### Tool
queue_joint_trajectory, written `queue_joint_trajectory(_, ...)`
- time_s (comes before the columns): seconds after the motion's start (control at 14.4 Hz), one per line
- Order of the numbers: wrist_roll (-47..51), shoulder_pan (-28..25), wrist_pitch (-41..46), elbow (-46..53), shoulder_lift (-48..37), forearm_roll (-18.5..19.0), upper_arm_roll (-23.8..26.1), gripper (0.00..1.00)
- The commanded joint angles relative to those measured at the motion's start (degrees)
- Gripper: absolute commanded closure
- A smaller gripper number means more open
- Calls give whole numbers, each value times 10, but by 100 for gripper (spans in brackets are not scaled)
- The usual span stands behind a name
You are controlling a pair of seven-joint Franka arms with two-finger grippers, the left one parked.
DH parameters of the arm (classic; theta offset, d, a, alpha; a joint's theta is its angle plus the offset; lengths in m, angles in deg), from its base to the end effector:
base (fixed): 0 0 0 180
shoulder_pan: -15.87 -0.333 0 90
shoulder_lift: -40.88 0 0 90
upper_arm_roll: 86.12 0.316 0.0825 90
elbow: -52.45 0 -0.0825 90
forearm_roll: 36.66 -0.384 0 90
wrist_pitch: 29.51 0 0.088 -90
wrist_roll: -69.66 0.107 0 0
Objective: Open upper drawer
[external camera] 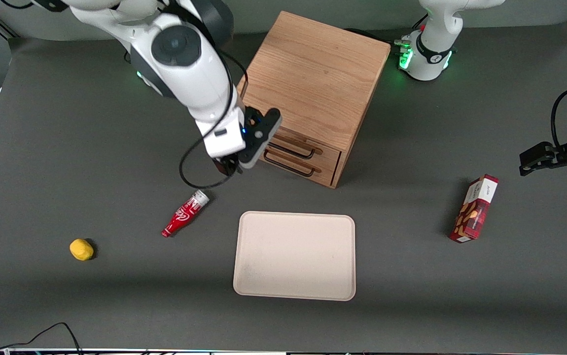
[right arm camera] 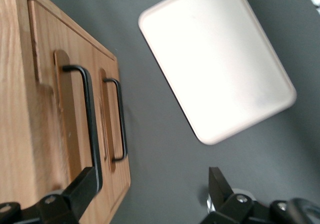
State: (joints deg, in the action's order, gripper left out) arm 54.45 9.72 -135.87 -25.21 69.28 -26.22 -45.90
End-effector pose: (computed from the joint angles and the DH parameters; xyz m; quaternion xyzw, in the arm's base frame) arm 0.5519 0.4177 0.4991 -0.8653 -0.4935 -0.0394 0.0787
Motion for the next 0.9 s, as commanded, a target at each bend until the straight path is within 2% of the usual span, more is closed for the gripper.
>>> queue_joint_trajectory(0.0,-72,11,-11,32,55,-57,9,0)
queue_joint_trajectory(0.42,-76,8,-13,20,83,-142,9,0)
queue_joint_trajectory(0.83,-81,7,-69,-25,87,-137,7,0)
